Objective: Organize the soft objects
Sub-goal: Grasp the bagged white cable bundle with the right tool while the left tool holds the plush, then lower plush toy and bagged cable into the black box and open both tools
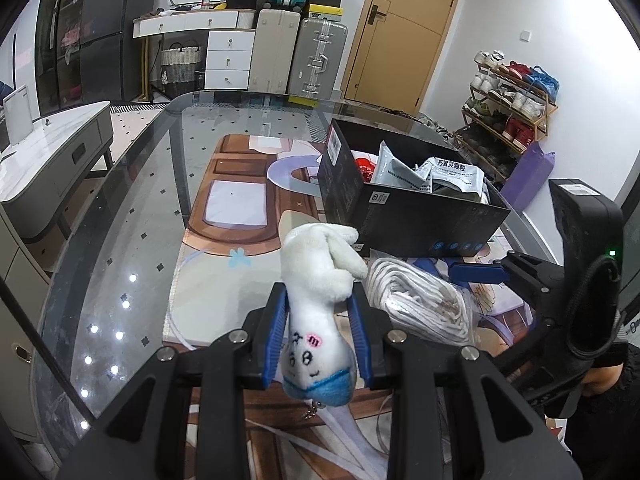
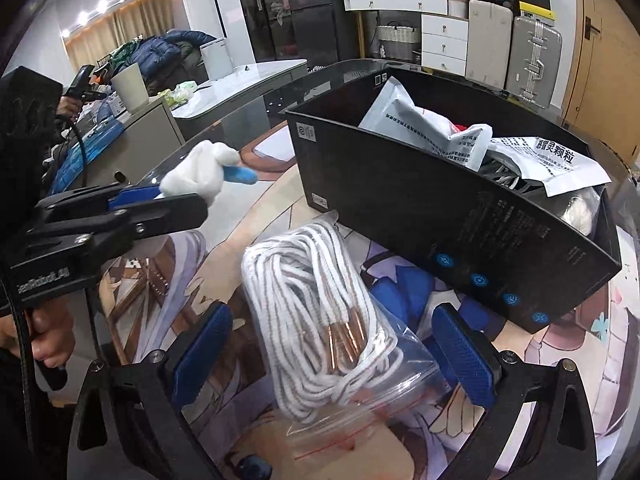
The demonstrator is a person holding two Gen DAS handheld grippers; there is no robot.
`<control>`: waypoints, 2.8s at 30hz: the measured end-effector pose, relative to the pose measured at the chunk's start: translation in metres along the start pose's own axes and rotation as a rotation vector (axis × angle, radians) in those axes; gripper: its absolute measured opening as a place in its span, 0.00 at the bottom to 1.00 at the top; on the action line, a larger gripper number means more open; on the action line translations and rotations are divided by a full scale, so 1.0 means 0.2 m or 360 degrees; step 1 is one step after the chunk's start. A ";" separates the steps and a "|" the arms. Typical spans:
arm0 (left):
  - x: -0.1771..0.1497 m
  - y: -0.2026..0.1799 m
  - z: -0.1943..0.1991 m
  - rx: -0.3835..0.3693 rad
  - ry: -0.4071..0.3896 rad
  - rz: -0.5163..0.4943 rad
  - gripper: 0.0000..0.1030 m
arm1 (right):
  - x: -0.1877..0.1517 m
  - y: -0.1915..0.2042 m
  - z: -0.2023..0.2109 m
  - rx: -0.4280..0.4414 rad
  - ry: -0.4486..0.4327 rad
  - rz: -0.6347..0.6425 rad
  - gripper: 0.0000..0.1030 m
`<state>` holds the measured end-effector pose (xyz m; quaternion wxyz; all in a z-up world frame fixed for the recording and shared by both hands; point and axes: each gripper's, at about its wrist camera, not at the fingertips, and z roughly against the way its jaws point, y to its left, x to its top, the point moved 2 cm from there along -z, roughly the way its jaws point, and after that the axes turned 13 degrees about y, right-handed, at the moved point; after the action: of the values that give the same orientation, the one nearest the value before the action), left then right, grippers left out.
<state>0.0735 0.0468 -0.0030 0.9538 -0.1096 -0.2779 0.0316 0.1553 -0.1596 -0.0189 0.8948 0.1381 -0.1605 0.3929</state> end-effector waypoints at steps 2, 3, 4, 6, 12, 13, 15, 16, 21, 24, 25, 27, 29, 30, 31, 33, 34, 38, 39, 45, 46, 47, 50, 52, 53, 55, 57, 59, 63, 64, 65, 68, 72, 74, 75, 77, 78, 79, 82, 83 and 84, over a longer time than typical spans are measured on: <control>0.00 -0.01 0.01 0.0002 -0.0002 -0.0004 0.28 | 0.00 0.01 0.01 -0.0024 -0.0015 0.0016 0.83; 0.00 -0.01 0.01 0.0002 -0.0001 -0.0008 0.28 | 0.00 0.01 0.01 -0.0019 -0.0024 0.0027 0.76; 0.00 -0.01 0.01 0.0005 -0.0002 -0.0009 0.28 | -0.01 0.02 0.02 -0.0011 -0.0029 0.0045 0.73; 0.00 -0.01 0.02 0.0005 -0.0006 -0.0011 0.28 | -0.02 0.04 0.03 -0.0015 -0.0035 0.0067 0.63; 0.01 -0.03 0.04 0.0002 -0.0024 -0.0025 0.28 | -0.08 0.06 0.08 0.0005 -0.0095 0.0070 0.43; 0.01 -0.04 0.05 -0.0002 -0.0030 -0.0031 0.28 | -0.09 0.06 0.10 0.0002 -0.0106 0.0063 0.43; 0.01 -0.05 0.06 -0.0008 -0.0041 -0.0039 0.28 | -0.11 0.07 0.13 0.0007 -0.0135 0.0055 0.43; 0.01 -0.06 0.07 -0.0012 -0.0047 -0.0043 0.28 | -0.13 0.06 0.15 0.0007 -0.0148 0.0049 0.43; 0.02 -0.09 0.11 -0.0035 -0.0072 -0.0064 0.28 | -0.17 0.07 0.27 -0.0006 -0.0230 0.0028 0.43; 0.04 -0.11 0.14 -0.0047 -0.0095 -0.0086 0.28 | -0.20 0.06 0.36 -0.0015 -0.0291 0.0009 0.43; 0.05 -0.12 0.14 -0.0051 -0.0100 -0.0089 0.28 | -0.21 0.05 0.40 -0.0015 -0.0311 0.0003 0.43; 0.06 -0.13 0.15 -0.0055 -0.0114 -0.0103 0.28 | -0.22 0.04 0.45 -0.0034 -0.0340 -0.0008 0.43; 0.08 -0.15 0.16 -0.0059 -0.0127 -0.0116 0.28 | -0.22 0.02 0.50 -0.0050 -0.0371 -0.0025 0.43; 0.09 -0.16 0.17 -0.0062 -0.0131 -0.0125 0.28 | -0.23 0.01 0.52 -0.0057 -0.0385 -0.0036 0.43; 0.10 -0.16 0.17 -0.0062 -0.0135 -0.0130 0.28 | -0.22 0.02 0.54 -0.0067 -0.0398 -0.0048 0.43; 0.11 -0.18 0.17 -0.0068 -0.0141 -0.0146 0.28 | -0.22 -0.01 0.58 -0.0089 -0.0427 -0.0077 0.43; 0.13 -0.19 0.17 -0.0078 -0.0143 -0.0151 0.28 | -0.21 -0.03 0.60 -0.0094 -0.0439 -0.0094 0.43; 0.18 -0.21 0.17 -0.0089 -0.0157 -0.0166 0.28 | -0.18 -0.08 0.66 -0.0137 -0.0485 -0.0155 0.43; 0.19 -0.22 0.17 -0.0092 -0.0160 -0.0169 0.28 | -0.17 -0.09 0.67 -0.0146 -0.0493 -0.0164 0.43; 0.28 -0.26 0.15 -0.0100 -0.0185 -0.0199 0.28 | -0.11 -0.14 0.73 -0.0185 -0.0533 -0.0204 0.43; 0.30 -0.27 0.14 -0.0103 -0.0186 -0.0203 0.28 | -0.10 -0.15 0.74 -0.0190 -0.0539 -0.0208 0.43; 0.32 -0.28 0.14 -0.0101 -0.0187 -0.0206 0.28 | -0.08 -0.15 0.74 -0.0193 -0.0539 -0.0210 0.43; 0.36 -0.29 0.12 -0.0091 -0.0181 -0.0227 0.28 | -0.04 -0.18 0.74 -0.0206 -0.0538 -0.0213 0.42; 0.38 -0.30 0.10 -0.0085 -0.0178 -0.0240 0.28 | -0.02 -0.20 0.74 -0.0210 -0.0532 -0.0220 0.43; 0.39 -0.31 0.09 -0.0083 -0.0175 -0.0246 0.28 | -0.01 -0.21 0.73 -0.0215 -0.0531 -0.0222 0.43; 0.42 -0.31 0.08 -0.0077 -0.0168 -0.0250 0.28 | 0.00 -0.22 0.73 -0.0218 -0.0530 -0.0227 0.43; 0.44 -0.31 0.06 -0.0074 -0.0162 -0.0252 0.28 | 0.01 -0.24 0.73 -0.0227 -0.0525 -0.0234 0.43; 0.45 -0.31 0.05 -0.0068 -0.0159 -0.0251 0.28 | 0.03 -0.26 0.73 -0.0229 -0.0523 -0.0240 0.43; 0.48 -0.30 0.02 -0.0064 -0.0149 -0.0240 0.28 | 0.07 -0.29 0.71 -0.0237 -0.0504 -0.0258 0.43; 0.49 -0.30 0.02 -0.0064 -0.0146 -0.0236 0.28 | 0.07 -0.30 0.71 -0.0242 -0.0495 -0.0263 0.43; 0.50 -0.30 0.00 -0.0061 -0.0143 -0.0234 0.28 | 0.09 -0.31 0.70 -0.0242 -0.0486 -0.0268 0.43; 0.53 -0.30 -0.04 -0.0057 -0.0131 -0.0220 0.28 | 0.12 -0.33 0.66 -0.0244 -0.0457 -0.0272 0.42; 0.56 -0.30 -0.09 -0.0064 -0.0103 -0.0196 0.28 | 0.17 -0.36 0.60 -0.0251 -0.0416 -0.0268 0.42; 0.57 -0.31 -0.12 -0.0072 -0.0087 -0.0193 0.28 | 0.19 -0.36 0.58 -0.0268 -0.0400 -0.0258 0.42; 0.58 -0.31 -0.13 -0.0072 -0.0084 -0.0193 0.28 | 0.21 -0.36 0.57 -0.0273 -0.0390 -0.0253 0.42; 0.58 -0.33 -0.15 -0.0064 -0.0074 -0.0197 0.28 | 0.23 -0.37 0.54 -0.0288 -0.0376 -0.0255 0.42; 0.58 -0.33 -0.16 -0.0063 -0.0071 -0.0197 0.28 | 0.24 -0.38 0.52 -0.0295 -0.0359 -0.0258 0.42; 0.59 -0.33 -0.17 -0.0062 -0.0066 -0.0194 0.28 | 0.26 -0.39 0.50 -0.0295 -0.0338 -0.0267 0.42; 0.60 -0.33 -0.20 -0.0057 -0.0046 -0.0189 0.28 | 0.28 -0.41 0.45 -0.0303 -0.0304 -0.0271 0.42; 0.60 -0.33 -0.21 -0.0049 -0.0042 -0.0196 0.28 | 0.29 -0.41 0.44 -0.0308 -0.0300 -0.0268 0.42; 0.60 -0.34 -0.22 -0.0041 -0.0040 -0.0203 0.28 | 0.30 -0.41 0.43 -0.0313 -0.0294 -0.0264 0.42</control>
<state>0.1980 -0.0133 0.0381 0.9488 -0.1034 -0.2967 -0.0314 0.2391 -0.2064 0.0732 0.9148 0.0982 -0.2678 0.2858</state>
